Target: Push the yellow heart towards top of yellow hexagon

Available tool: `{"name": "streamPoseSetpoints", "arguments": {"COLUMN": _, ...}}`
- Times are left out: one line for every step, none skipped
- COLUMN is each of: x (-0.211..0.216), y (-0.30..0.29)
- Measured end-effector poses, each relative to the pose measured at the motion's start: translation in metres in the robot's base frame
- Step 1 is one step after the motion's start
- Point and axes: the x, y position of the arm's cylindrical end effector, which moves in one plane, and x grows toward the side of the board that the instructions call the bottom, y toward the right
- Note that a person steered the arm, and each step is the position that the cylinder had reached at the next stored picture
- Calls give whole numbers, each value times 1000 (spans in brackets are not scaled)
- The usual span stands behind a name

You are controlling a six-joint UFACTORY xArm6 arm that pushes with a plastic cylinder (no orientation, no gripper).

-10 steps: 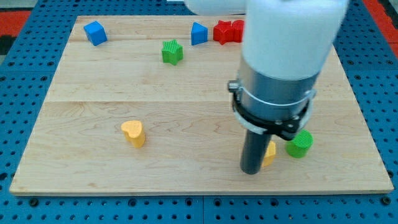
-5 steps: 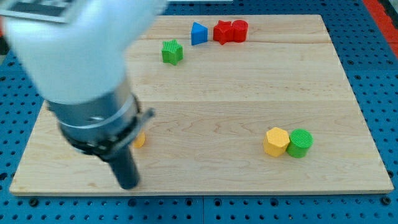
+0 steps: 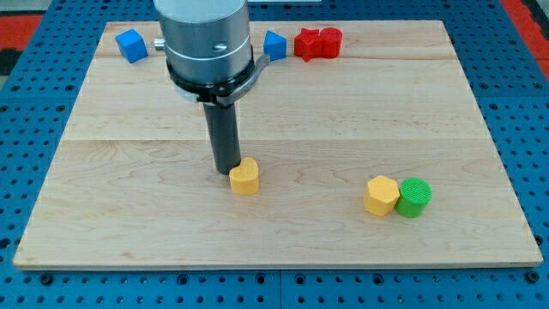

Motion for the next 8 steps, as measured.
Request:
{"name": "streamPoseSetpoints", "arguments": {"x": 12, "y": -12}}
{"name": "streamPoseSetpoints", "arguments": {"x": 18, "y": 8}}
{"name": "streamPoseSetpoints", "arguments": {"x": 25, "y": 35}}
{"name": "streamPoseSetpoints", "arguments": {"x": 9, "y": 55}}
{"name": "streamPoseSetpoints", "arguments": {"x": 4, "y": 54}}
{"name": "streamPoseSetpoints", "arguments": {"x": -8, "y": 71}}
{"name": "streamPoseSetpoints", "arguments": {"x": -37, "y": 82}}
{"name": "streamPoseSetpoints", "arguments": {"x": -32, "y": 92}}
